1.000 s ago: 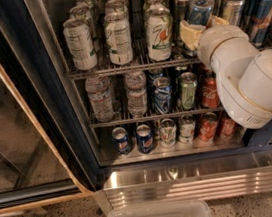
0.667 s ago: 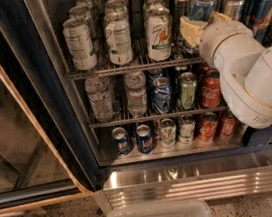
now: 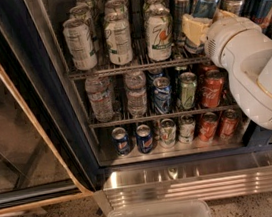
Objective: Pick redbull can from top shelf of fridge
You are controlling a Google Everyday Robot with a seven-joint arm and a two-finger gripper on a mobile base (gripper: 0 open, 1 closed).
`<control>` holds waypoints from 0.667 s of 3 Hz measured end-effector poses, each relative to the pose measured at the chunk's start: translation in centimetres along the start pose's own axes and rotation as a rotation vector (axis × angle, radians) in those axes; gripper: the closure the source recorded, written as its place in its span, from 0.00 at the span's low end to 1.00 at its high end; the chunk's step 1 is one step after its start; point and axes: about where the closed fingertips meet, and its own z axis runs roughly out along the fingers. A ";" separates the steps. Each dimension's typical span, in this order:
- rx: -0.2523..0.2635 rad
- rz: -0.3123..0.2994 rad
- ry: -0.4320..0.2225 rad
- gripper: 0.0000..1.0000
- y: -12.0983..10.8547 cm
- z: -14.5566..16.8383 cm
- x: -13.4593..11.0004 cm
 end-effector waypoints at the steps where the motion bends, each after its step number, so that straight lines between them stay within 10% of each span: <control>1: -0.025 0.003 0.027 1.00 0.5 -0.9 0.1; 2: -0.045 0.006 0.064 1.00 1.1 -1.6 0.4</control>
Offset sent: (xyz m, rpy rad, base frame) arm -0.0295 0.0056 -0.0034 0.0032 0.1253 0.0697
